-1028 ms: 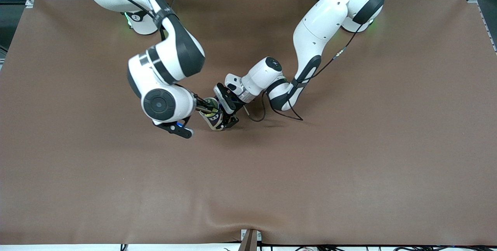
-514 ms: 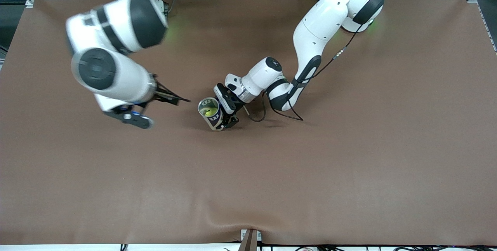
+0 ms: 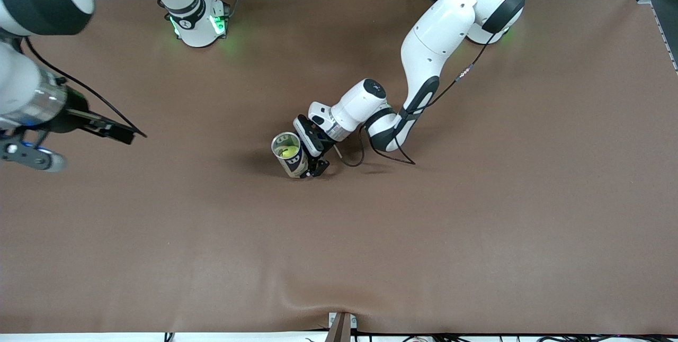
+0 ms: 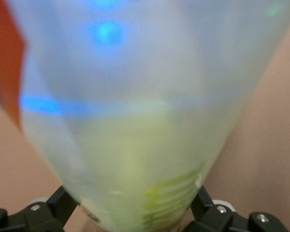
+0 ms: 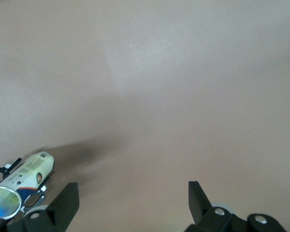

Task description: Insert tennis ball vertically with right arm

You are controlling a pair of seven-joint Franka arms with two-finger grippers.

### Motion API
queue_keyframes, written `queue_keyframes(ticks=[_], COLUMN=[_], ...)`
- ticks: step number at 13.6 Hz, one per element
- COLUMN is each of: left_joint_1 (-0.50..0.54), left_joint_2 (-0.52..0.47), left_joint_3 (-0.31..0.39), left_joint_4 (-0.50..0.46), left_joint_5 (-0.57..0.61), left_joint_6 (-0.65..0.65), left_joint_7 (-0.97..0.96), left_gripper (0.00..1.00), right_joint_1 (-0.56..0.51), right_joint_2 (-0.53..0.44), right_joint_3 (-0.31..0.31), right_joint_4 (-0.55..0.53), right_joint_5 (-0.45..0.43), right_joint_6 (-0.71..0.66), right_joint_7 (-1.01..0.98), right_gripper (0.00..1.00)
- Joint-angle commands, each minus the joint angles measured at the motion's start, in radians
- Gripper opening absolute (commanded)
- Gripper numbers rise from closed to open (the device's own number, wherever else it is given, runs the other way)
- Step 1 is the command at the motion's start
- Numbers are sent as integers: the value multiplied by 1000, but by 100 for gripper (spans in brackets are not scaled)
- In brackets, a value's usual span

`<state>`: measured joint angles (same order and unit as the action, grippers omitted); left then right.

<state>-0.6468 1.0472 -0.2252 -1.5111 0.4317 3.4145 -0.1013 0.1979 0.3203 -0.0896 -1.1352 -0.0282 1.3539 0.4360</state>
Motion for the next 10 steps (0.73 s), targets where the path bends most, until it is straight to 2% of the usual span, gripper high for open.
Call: queue_keyframes(ticks=[1,3,6,10], left_joint_1=[4,6,19,48], left_joint_2=[-22,-35,-91,-159], left_joint_3=[1,1,1,-6], left_joint_4=[-24,-44,-122,-237], left_joint_5=[7,7,9,15], left_joint_6=[2,2,2,2], left_joint_7=[-5,-6,-8,-8], left_gripper=[100,100,100,100], right_joint_1=[-41,-44,-101,-138], right_joint_2=[8,6,-10,-21], right_joint_3=[13,4,-7,-9], right_joint_4=[25,25,25,25], right_joint_5=[-27,-54,-35,3], right_joint_6=[31,68,61,60], right_joint_7=[-106,-161,-249,-252], right_gripper=[100,100,100,100])
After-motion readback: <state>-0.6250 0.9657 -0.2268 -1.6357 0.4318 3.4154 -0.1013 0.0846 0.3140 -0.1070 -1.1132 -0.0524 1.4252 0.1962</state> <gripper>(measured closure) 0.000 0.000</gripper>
